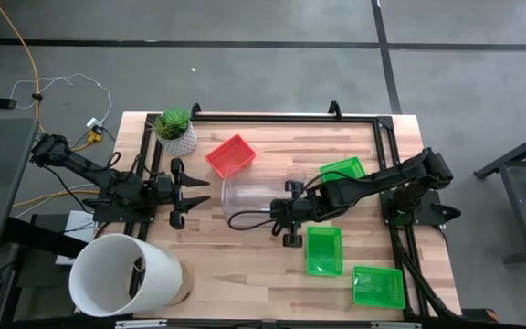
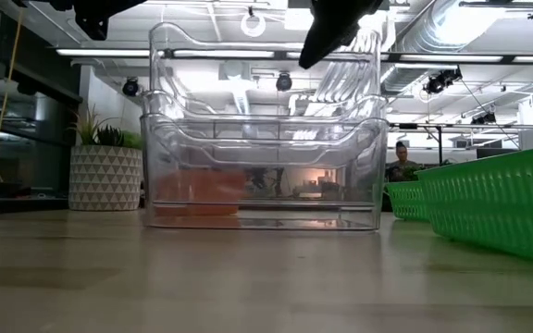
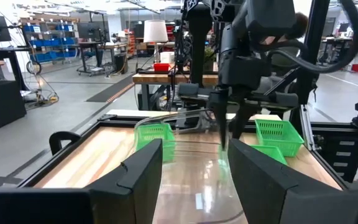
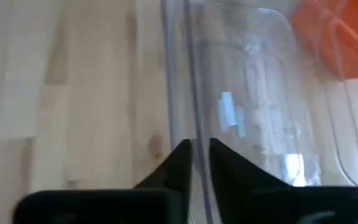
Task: Stack baskets by color
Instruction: Stack the top transparent bin on the bottom transparent bins, then stack the top green bin on the middle green bin
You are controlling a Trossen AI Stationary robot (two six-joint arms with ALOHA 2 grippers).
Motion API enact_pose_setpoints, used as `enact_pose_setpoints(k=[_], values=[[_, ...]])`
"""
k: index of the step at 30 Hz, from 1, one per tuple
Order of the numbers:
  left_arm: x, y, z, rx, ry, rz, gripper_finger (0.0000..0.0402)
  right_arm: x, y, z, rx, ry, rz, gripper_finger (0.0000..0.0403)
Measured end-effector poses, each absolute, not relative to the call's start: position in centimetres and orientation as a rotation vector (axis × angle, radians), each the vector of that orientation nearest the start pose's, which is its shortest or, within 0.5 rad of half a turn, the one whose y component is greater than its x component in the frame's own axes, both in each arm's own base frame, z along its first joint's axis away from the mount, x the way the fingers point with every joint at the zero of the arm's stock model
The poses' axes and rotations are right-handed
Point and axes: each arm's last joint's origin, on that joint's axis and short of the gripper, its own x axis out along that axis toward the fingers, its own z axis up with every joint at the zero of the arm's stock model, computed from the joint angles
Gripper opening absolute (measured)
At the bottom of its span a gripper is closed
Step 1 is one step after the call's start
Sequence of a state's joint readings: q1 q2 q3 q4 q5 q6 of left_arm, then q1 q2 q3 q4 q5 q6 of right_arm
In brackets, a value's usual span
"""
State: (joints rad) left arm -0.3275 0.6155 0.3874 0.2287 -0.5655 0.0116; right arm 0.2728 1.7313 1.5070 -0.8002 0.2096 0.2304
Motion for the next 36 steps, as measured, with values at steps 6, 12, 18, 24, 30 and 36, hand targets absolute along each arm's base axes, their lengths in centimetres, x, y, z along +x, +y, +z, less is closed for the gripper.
enact_pose_setpoints(k=[6, 12, 18, 24, 30, 36], values=[[14.6, -3.3, 25.9, 0.012, 0.001, 0.238, 0.0172, 35.4, 9.0, 29.1, -0.106, 0.956, -0.133, 0.0151], [14.6, -3.3, 25.9, 0.012, 0.001, 0.238, 0.0172, 35.3, 9.0, 31.0, -0.133, 0.955, -0.087, 0.0254], [14.6, -3.3, 25.7, 0.019, 0.017, 0.238, 0.0172, 33.7, 8.4, 31.3, -0.140, 1.107, -0.145, 0.0286], [14.6, -3.3, 25.7, 0.021, 0.021, 0.238, 0.0172, 31.5, 7.6, 30.2, -0.152, 1.282, -0.276, 0.0286], [14.6, -3.3, 25.6, 0.025, 0.029, 0.237, 0.0172, 27.4, 6.6, 29.9, -0.076, 1.278, -0.349, 0.0286], [14.6, -3.3, 25.6, 0.025, 0.029, 0.238, 0.0172, 21.7, 5.1, 29.6, 0.096, 1.060, -0.475, 0.0286]])
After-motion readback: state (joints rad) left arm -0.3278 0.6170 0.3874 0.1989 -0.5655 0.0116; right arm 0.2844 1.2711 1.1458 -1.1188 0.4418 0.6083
